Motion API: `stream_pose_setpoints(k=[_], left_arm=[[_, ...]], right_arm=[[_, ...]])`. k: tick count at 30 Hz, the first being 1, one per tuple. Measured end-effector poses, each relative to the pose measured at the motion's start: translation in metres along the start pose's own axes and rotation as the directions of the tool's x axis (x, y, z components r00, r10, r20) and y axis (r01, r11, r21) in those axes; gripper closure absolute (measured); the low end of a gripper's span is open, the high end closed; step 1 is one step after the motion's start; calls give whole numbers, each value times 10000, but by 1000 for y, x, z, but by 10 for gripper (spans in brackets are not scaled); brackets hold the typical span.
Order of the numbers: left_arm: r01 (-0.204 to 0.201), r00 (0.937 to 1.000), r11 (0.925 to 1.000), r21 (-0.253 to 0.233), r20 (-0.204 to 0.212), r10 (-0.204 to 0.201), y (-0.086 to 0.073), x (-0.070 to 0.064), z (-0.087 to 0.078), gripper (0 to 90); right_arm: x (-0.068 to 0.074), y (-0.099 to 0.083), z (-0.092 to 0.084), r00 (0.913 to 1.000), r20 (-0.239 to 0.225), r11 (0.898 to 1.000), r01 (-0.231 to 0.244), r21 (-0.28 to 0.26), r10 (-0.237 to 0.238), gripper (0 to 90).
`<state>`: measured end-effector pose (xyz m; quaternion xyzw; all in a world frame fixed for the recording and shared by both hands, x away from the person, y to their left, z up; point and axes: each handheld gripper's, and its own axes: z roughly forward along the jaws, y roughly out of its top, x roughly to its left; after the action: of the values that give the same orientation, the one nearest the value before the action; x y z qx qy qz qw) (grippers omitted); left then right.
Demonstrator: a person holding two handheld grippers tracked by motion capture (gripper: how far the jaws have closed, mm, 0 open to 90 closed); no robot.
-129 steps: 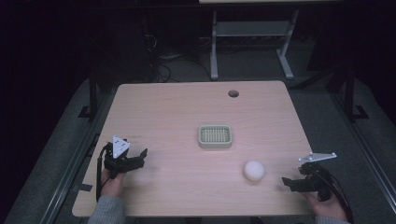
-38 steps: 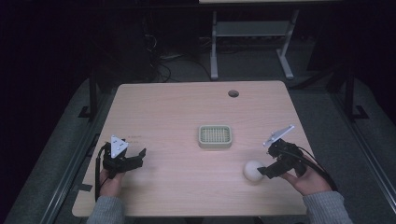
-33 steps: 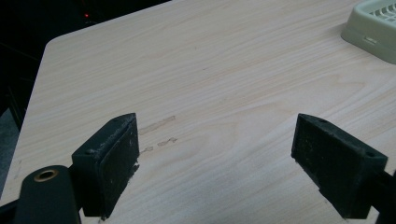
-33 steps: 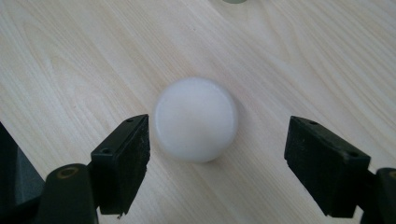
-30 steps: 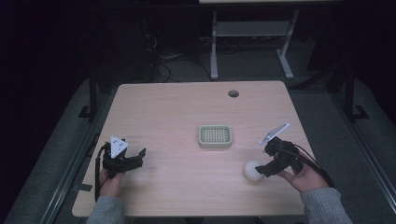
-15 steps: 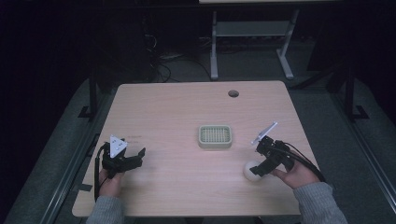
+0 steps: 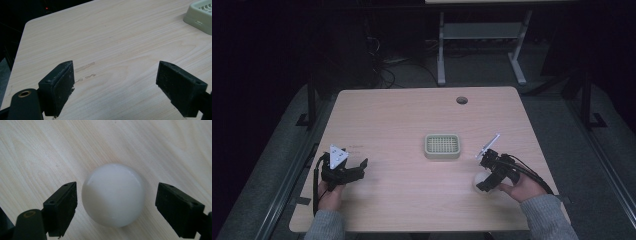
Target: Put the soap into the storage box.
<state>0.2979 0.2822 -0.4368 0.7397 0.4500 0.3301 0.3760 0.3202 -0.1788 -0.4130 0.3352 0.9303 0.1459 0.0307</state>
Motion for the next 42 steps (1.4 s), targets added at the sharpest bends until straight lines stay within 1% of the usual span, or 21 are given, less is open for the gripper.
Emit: stream_pose_setpoints(k=[1, 3, 4, 5, 9, 16, 17, 22, 24, 27, 37, 42], left_arm=[[-5, 10000, 10000, -4, 1, 5, 0, 0, 0, 149], [11, 10000, 10000, -18, -1, -11, 0, 0, 0, 149], [-53, 10000, 10000, -20, -18, 53, 0, 1, 0, 148], [-8, 10000, 10000, -22, -19, 8, 0, 0, 0, 149], [57, 10000, 10000, -11, 14, -57, 0, 0, 0, 149], [19, 10000, 10000, -2, 9, -19, 0, 0, 0, 148], [17, 10000, 10000, -19, -4, -17, 0, 0, 0, 148], [22, 10000, 10000, -27, 2, -22, 0, 0, 0, 148], [24, 10000, 10000, -24, 5, -24, 0, 0, 0, 148], [20, 10000, 10000, -10, 9, -20, 0, 0, 0, 149], [2, 10000, 10000, 34, -10, -2, 0, 0, 0, 149], [0, 10000, 10000, 31, -9, 0, 0, 0, 0, 149]], right_arm=[[0, 1, 4, 10000, -65, 9999, 51, 101, -50, 173], [0, 1, 6, 10000, -71, 9999, 30, 134, -29, 173], [-1, 1, 9, 9999, -112, 9998, -3, 221, 5, 173], [0, 1, 10, 9999, -151, 9997, -22, 226, 25, 173], [-1, 1, 15, 9999, -120, 9994, 10, 360, -6, 174], [1, 0, 23, 9999, -151, 9983, -10, 577, 18, 176], [1, 0, 25, 10000, -84, 9978, 17, 665, -11, 176], [1, -1, 28, 9999, -130, 9973, -3, 731, 13, 179], [2, -1, 29, 10000, -50, 9973, -10, 738, 14, 183], [2, -1, 31, 9999, -35, 9968, 97, 787, -94, 199], [3, 0, 31, 9998, 55, 9965, 195, 812, -200, 214], [3, -1, 30, 9999, 2, 9968, 141, 785, -142, 216]])
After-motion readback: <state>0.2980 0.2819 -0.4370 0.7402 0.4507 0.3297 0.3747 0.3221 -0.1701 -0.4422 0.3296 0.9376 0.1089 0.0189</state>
